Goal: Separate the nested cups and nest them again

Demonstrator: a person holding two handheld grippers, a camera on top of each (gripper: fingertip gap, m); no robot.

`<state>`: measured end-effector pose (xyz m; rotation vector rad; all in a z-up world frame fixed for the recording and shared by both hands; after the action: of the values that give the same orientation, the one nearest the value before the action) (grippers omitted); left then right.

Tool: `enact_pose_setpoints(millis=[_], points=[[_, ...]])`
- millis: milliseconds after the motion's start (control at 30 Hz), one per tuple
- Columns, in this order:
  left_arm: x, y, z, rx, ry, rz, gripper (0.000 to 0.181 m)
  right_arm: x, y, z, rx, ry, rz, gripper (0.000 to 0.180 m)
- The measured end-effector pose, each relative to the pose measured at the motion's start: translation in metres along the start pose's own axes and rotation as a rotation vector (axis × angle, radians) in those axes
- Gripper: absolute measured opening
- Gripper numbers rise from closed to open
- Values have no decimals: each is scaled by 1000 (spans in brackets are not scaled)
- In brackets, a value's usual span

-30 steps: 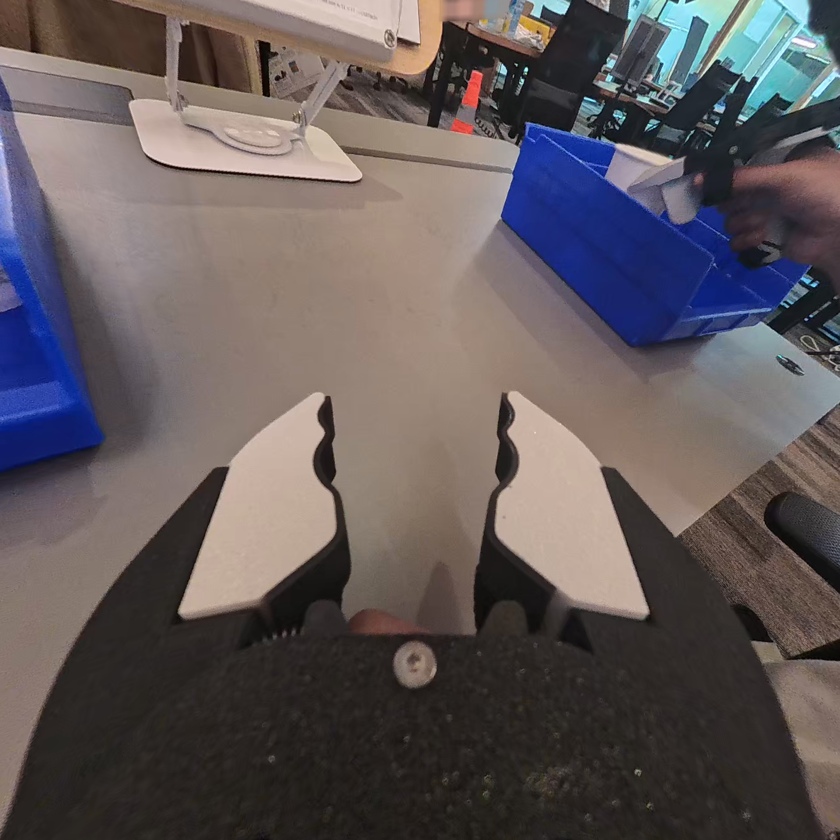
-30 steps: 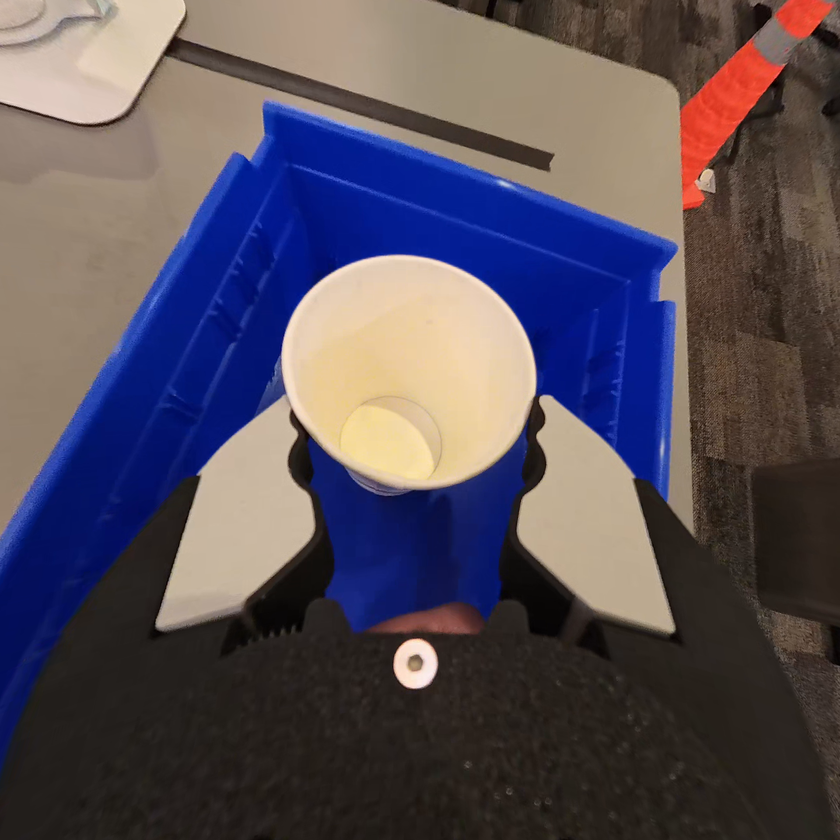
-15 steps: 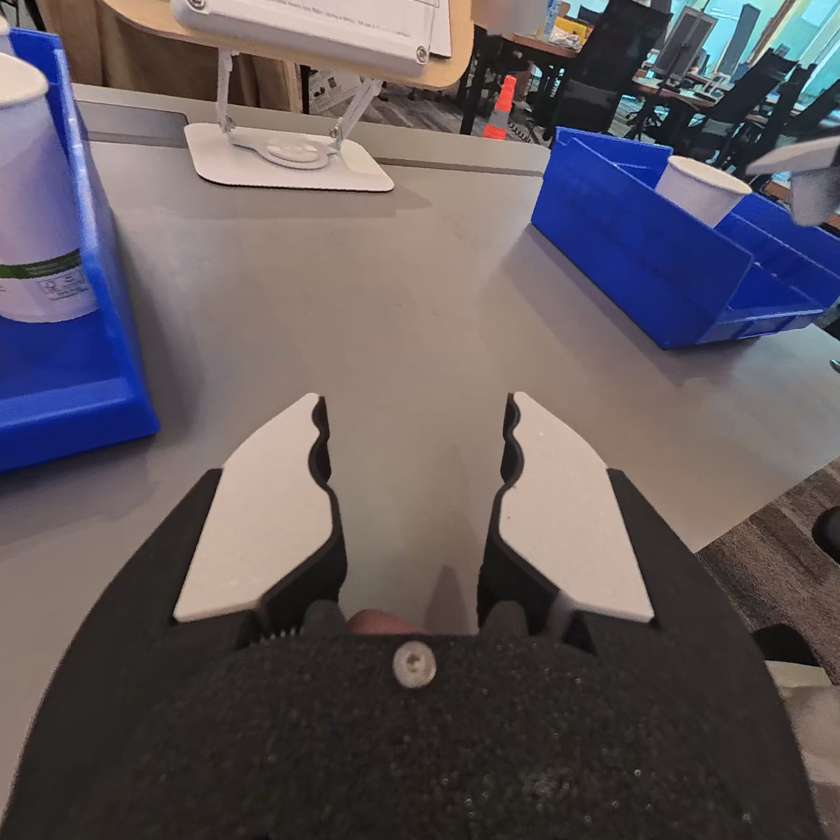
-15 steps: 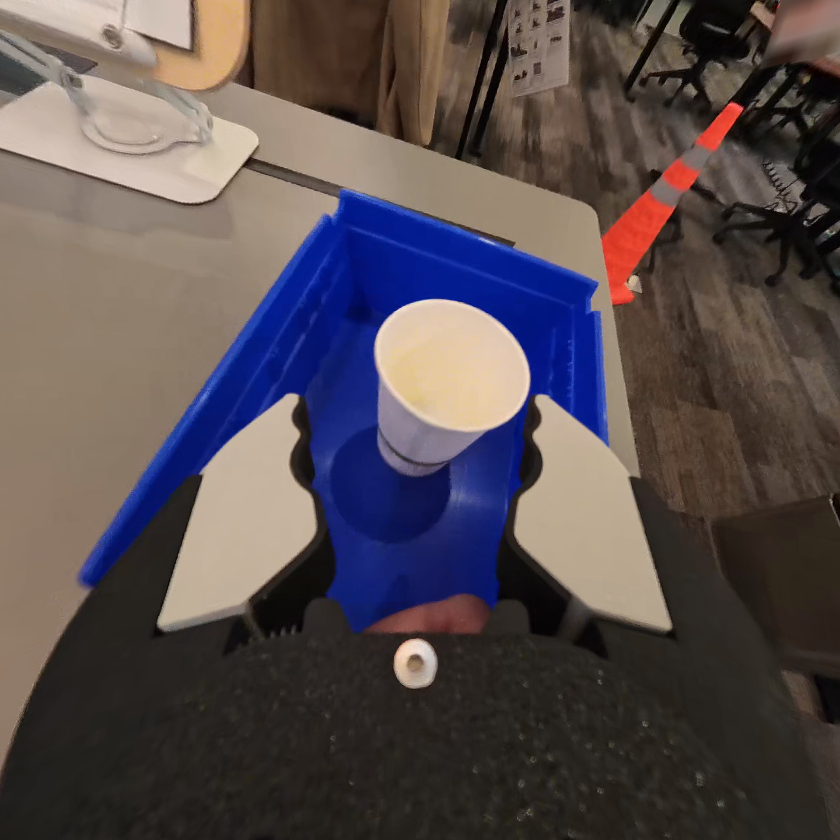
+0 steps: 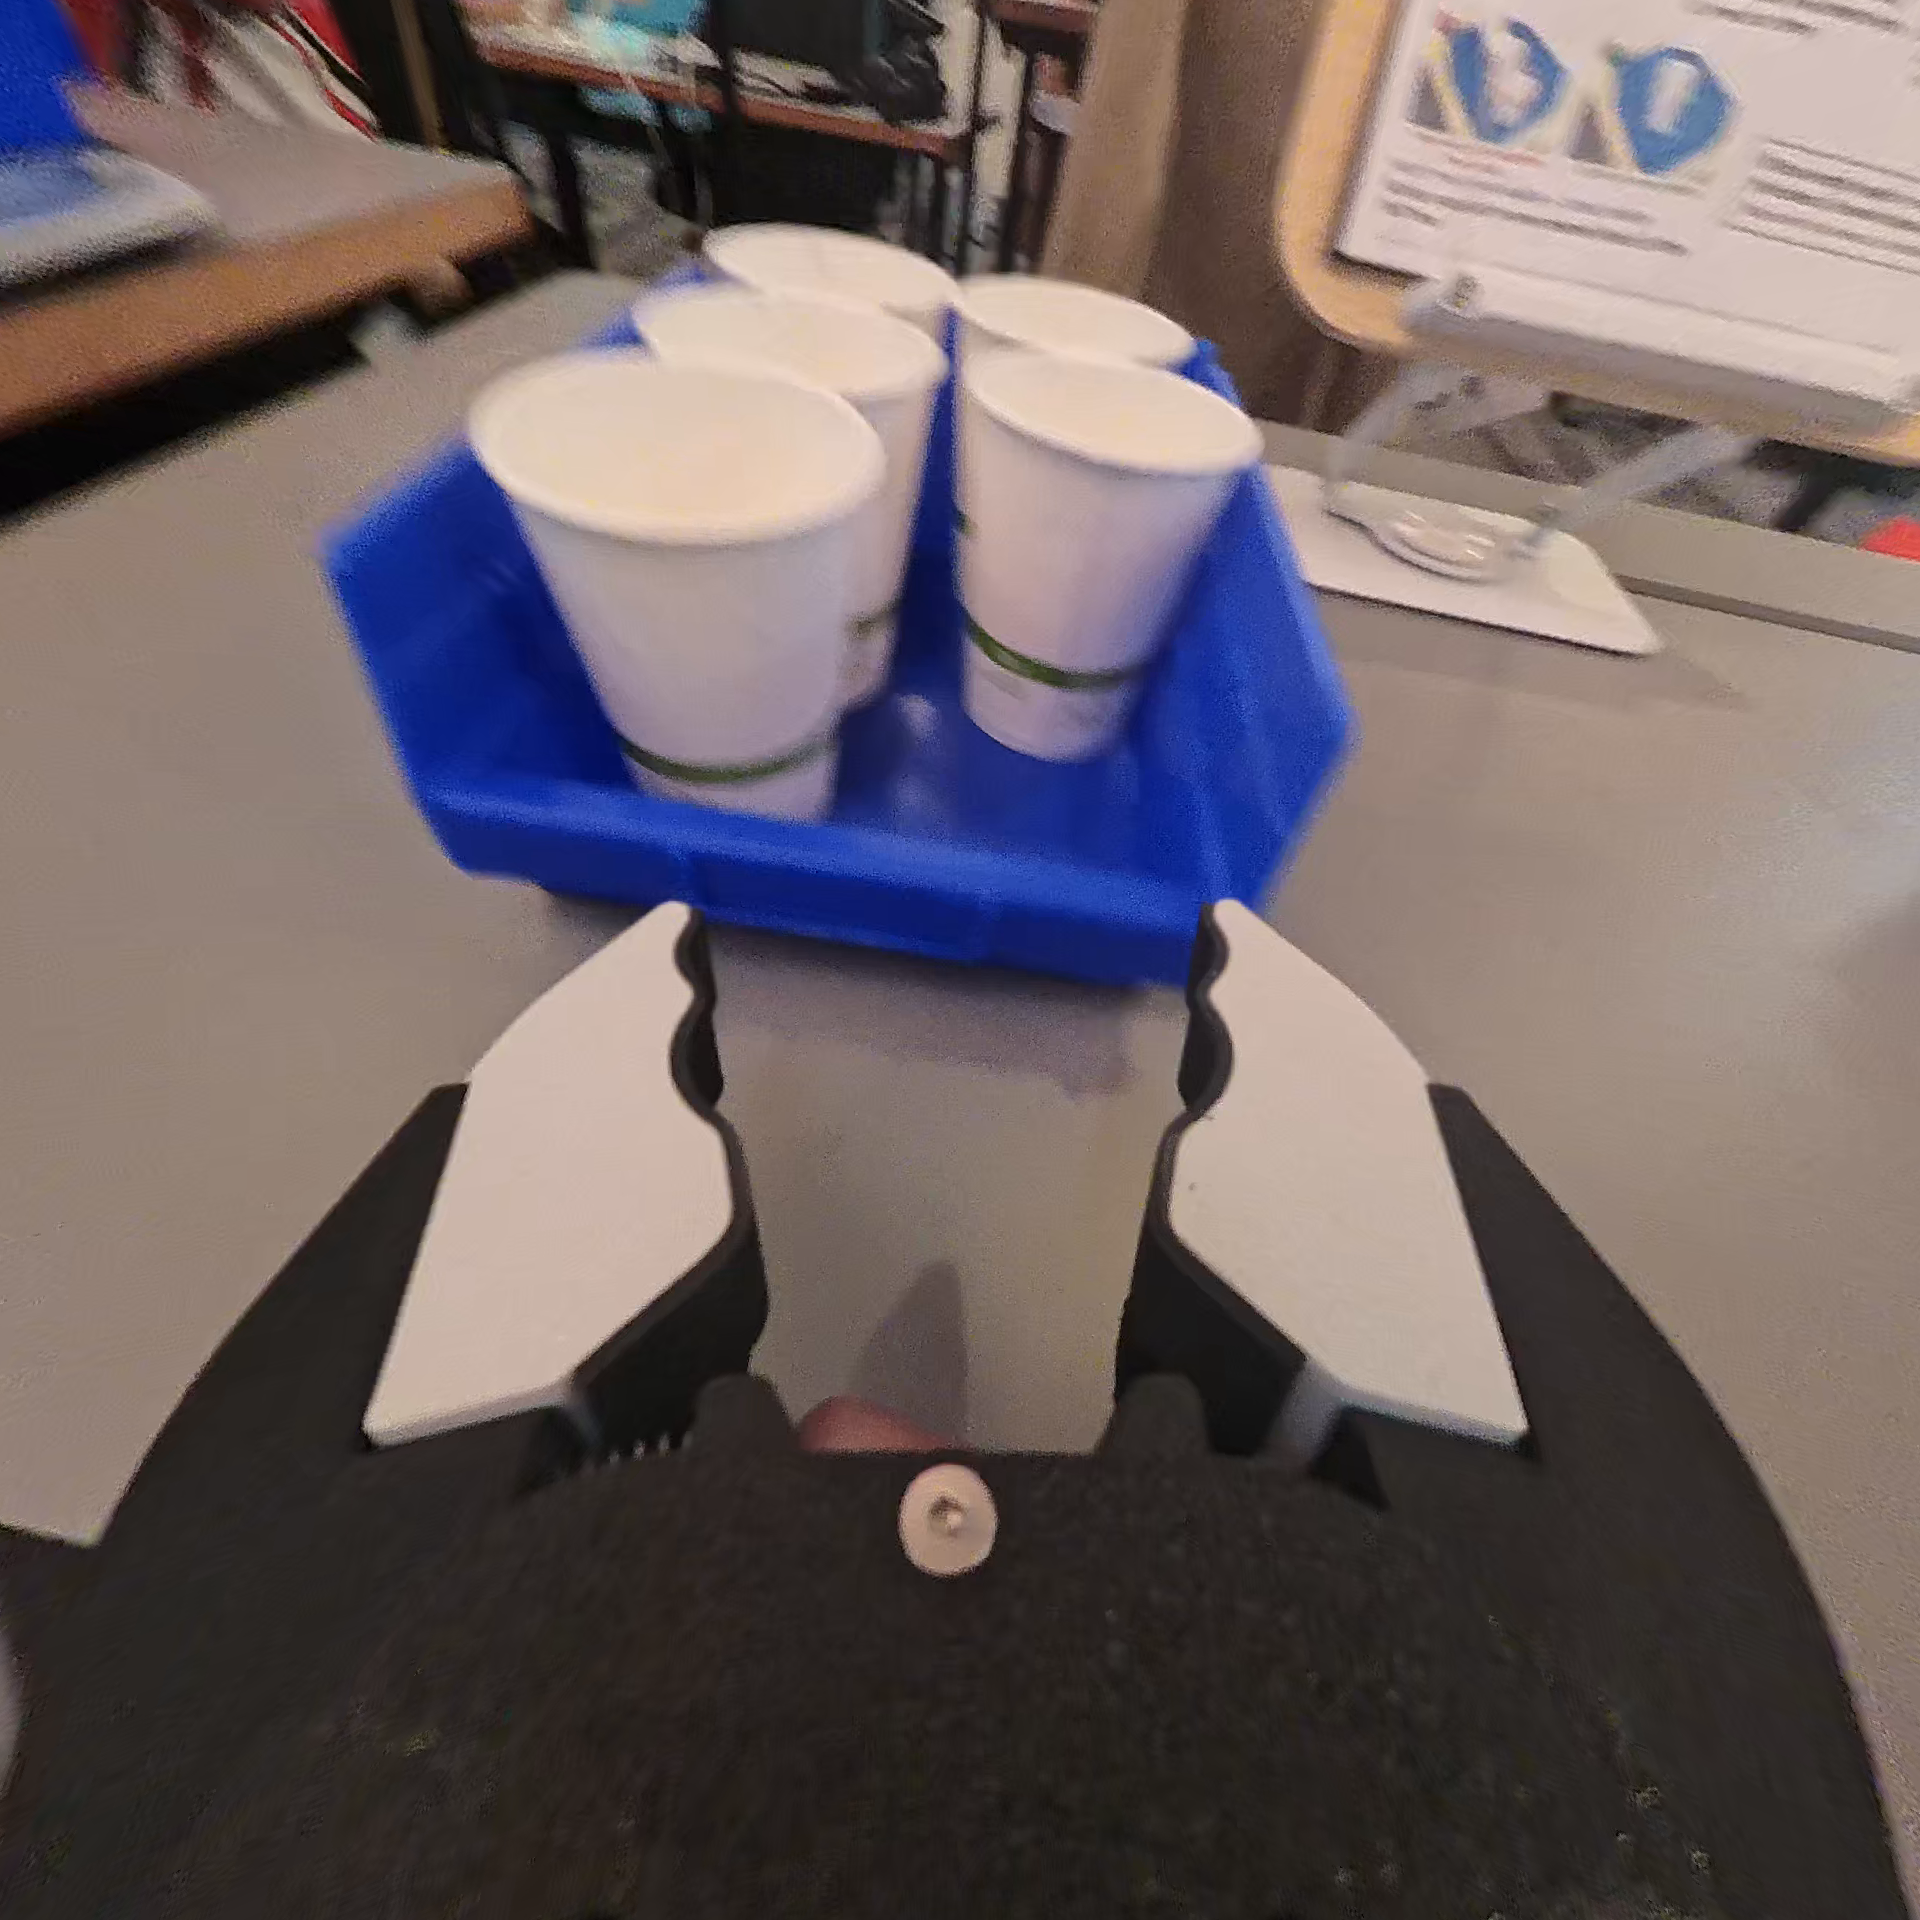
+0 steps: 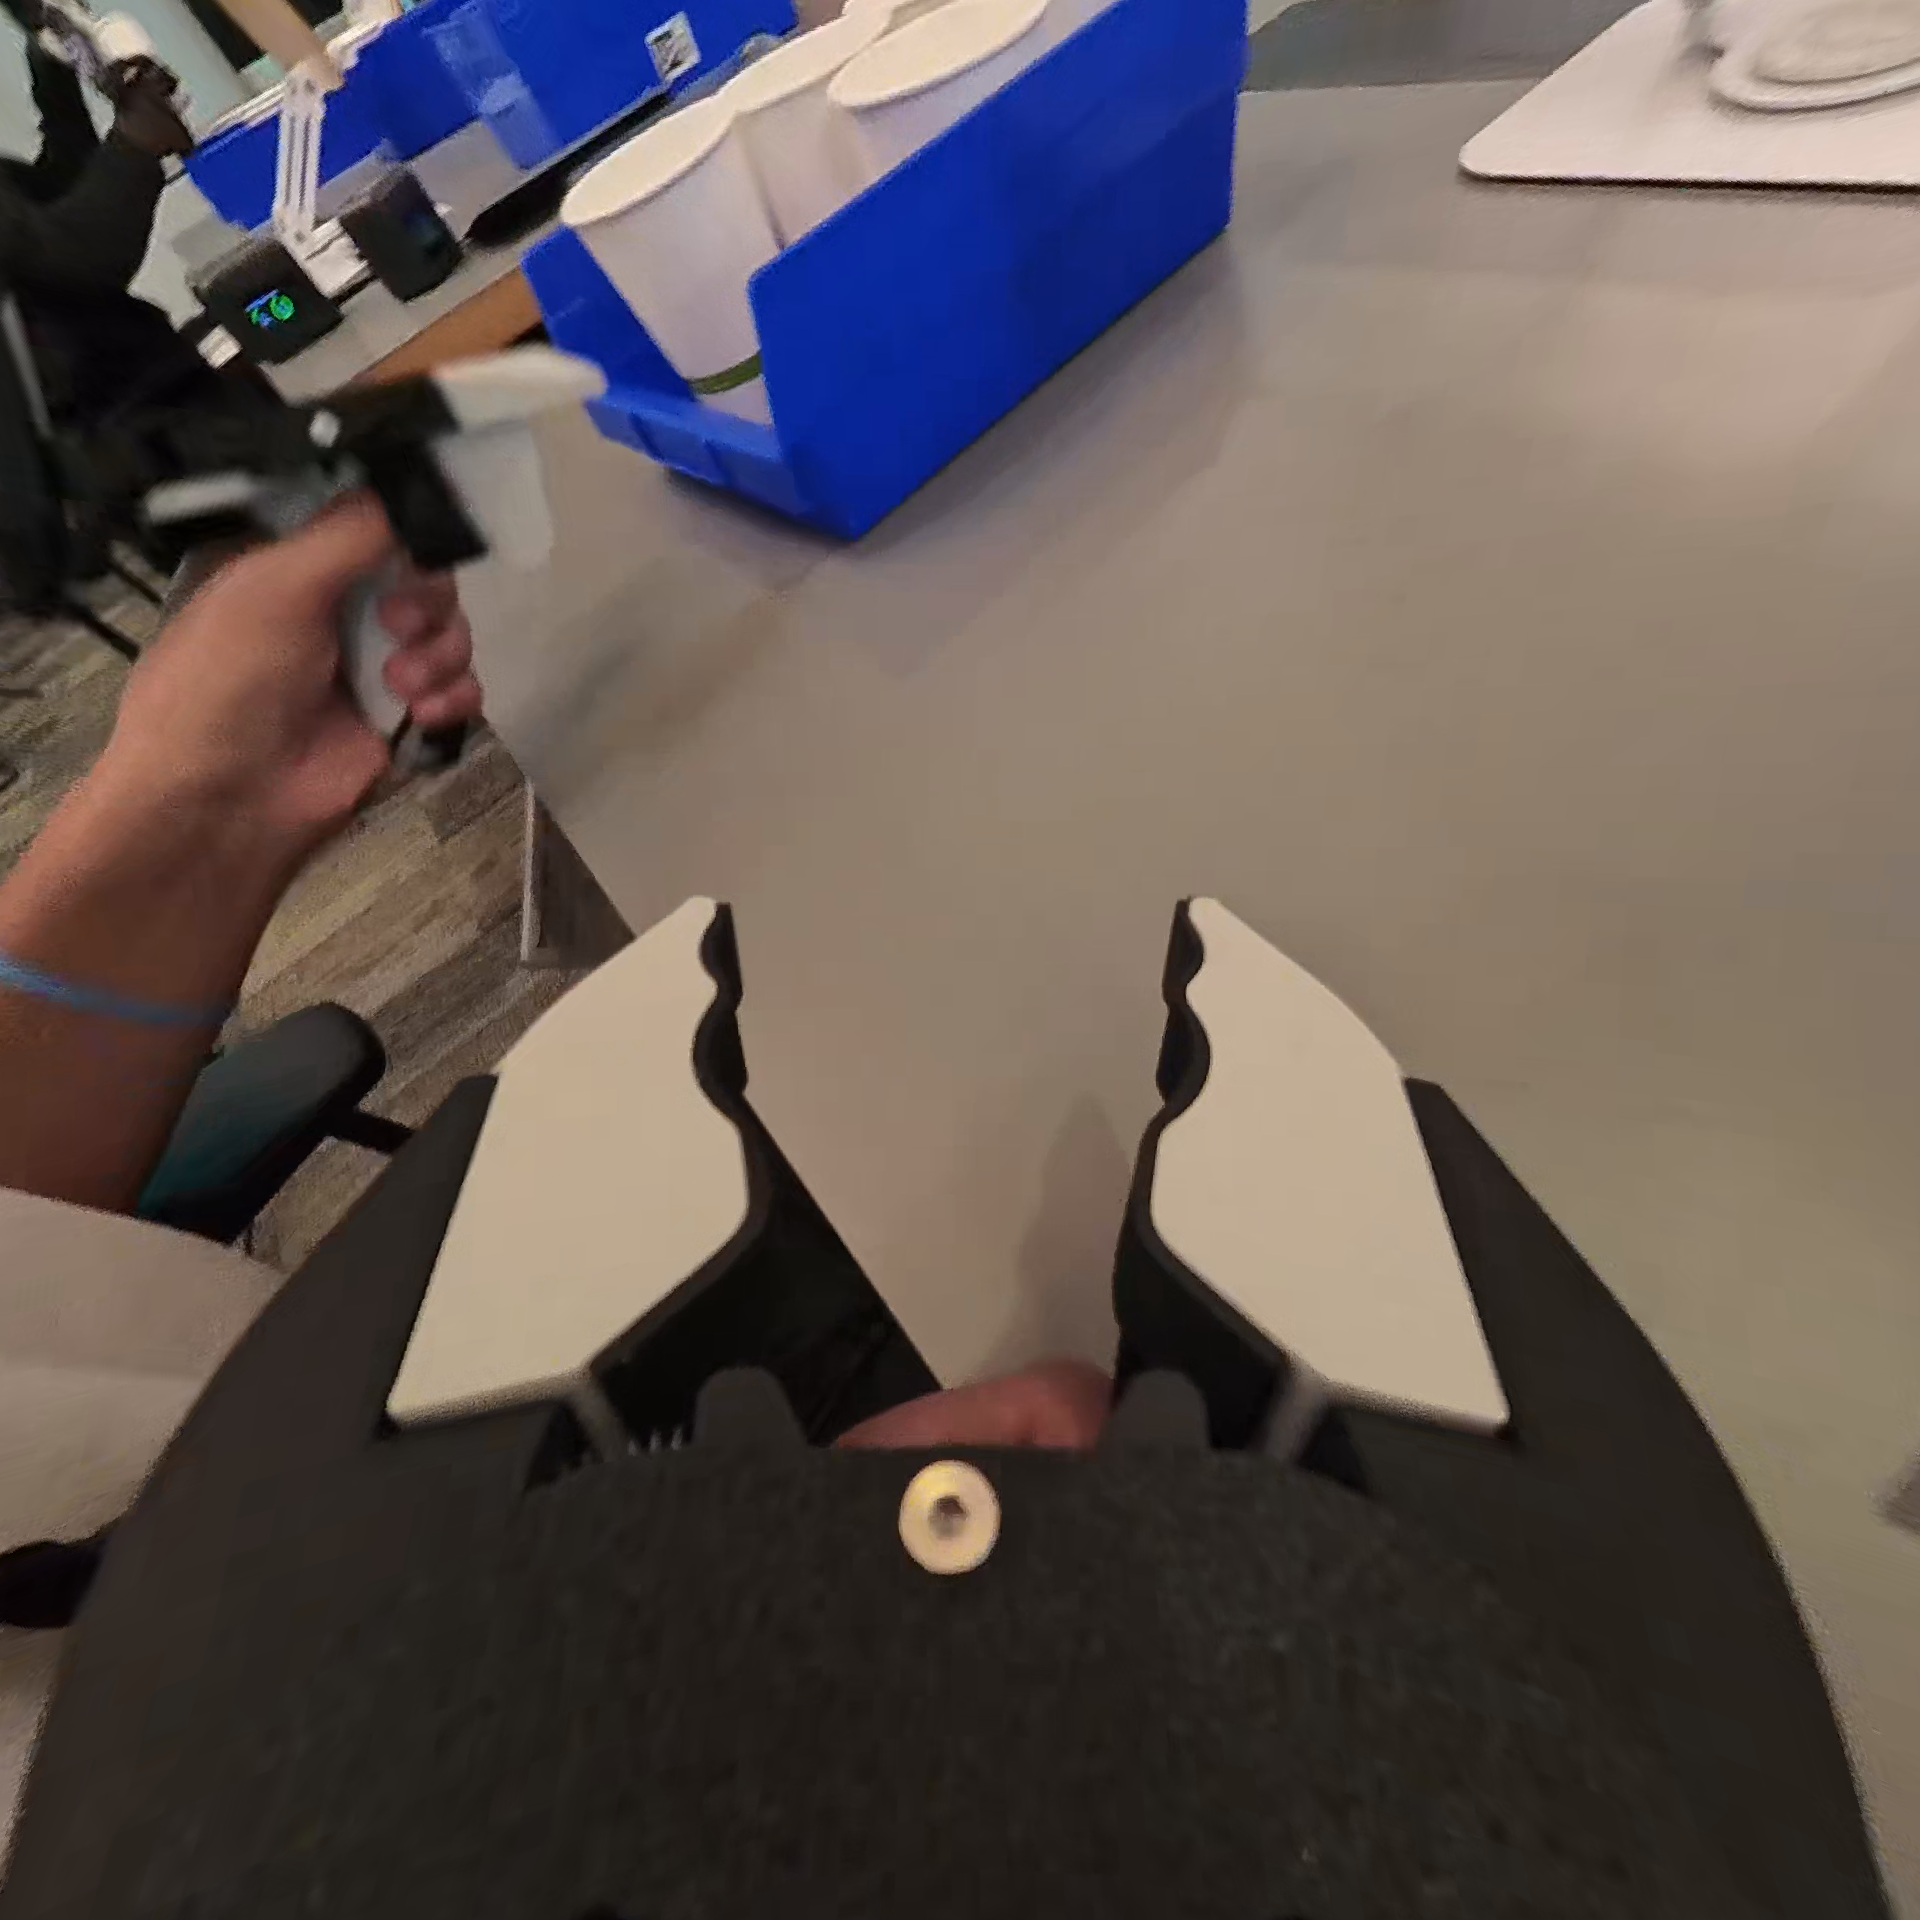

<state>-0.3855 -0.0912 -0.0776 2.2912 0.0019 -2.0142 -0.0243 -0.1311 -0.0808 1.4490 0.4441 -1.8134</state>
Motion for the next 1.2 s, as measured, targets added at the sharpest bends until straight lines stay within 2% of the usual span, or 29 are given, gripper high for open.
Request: enact_pose_setpoints(millis=[100,200,333,400,433,600,700,833,900,1067,1200], points=[[-17,-36,27,-68,-92,-4,91,-5,1,-2,-11,99,39,78],[-27,-73,43,-62,-82,31,96,-16,9,-13,50,188,25,78],[-23,-109,55,-101,-98,87,97,-23,20,-26,65,106,-22,74],[-18,-120,57,-129,-115,118,94,-22,24,-29,60,53,-42,72],[-16,-122,57,-135,-119,116,85,-21,25,-30,60,33,-47,71],[-16,-117,54,-131,-142,88,82,-13,30,-36,82,-2,-32,70],[-32,-95,53,-24,-99,38,81,-15,35,-40,95,16,-21,69],[-76,-53,56,189,-51,-55,80,-22,40,-51,86,48,-18,70],[-94,-40,47,388,-33,-44,80,-28,35,-58,22,54,7,72],[-109,-32,-22,950,-113,26,81,-79,-2,-53,-263,253,55,82],[-99,-37,-94,1255,-339,77,81,-124,-39,-34,-447,418,77,92]])
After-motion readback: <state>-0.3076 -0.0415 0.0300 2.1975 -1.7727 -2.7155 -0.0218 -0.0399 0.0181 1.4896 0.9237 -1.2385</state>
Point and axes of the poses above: each gripper's, where its closed fingertips meet, y back along the fingers, x out of its underside, z = x × y across the jaws, the point moved 10 cm from there along y, back along the fingers, and after that the axes turned 14 degrees about -z, right-handed, at the moved point
